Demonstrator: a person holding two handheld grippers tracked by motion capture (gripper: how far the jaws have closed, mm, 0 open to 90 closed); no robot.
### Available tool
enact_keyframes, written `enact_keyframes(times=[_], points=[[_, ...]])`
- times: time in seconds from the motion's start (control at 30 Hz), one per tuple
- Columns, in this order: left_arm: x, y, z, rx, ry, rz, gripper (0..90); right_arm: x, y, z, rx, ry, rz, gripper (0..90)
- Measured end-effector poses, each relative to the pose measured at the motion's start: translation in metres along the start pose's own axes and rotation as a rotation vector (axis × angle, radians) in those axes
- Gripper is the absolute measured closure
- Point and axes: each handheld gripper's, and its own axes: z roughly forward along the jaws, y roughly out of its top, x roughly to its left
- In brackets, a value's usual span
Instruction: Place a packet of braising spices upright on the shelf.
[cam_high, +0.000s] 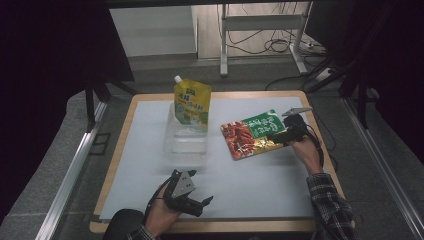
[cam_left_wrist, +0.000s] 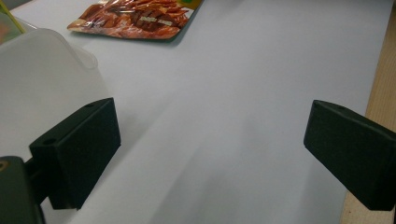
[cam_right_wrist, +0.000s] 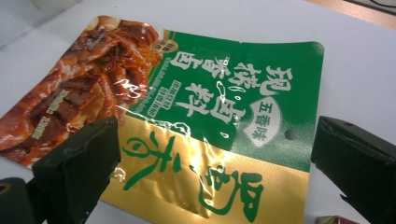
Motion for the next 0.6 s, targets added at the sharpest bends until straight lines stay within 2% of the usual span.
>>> enact_keyframes(times=[0.13, 0.27, 0.6], points=[[0.0, 0.0, 0.0, 0.0, 0.001, -0.002, 3.7, -0.006, -0.002, 0.005, 0.02, 0.015, 0.012, 2.5], [0.001, 0.0, 0.0, 0.0, 0.001, -0.001, 3.7, -0.012, -0.003, 0.012, 0.033, 0.007, 0.02, 2.6], [0.0, 0.0, 0.001, 0.005, 0.0, 0.003, 3.7, -0.026, -0.001, 0.028, 0.061, 0.014, 0.082, 2.6]])
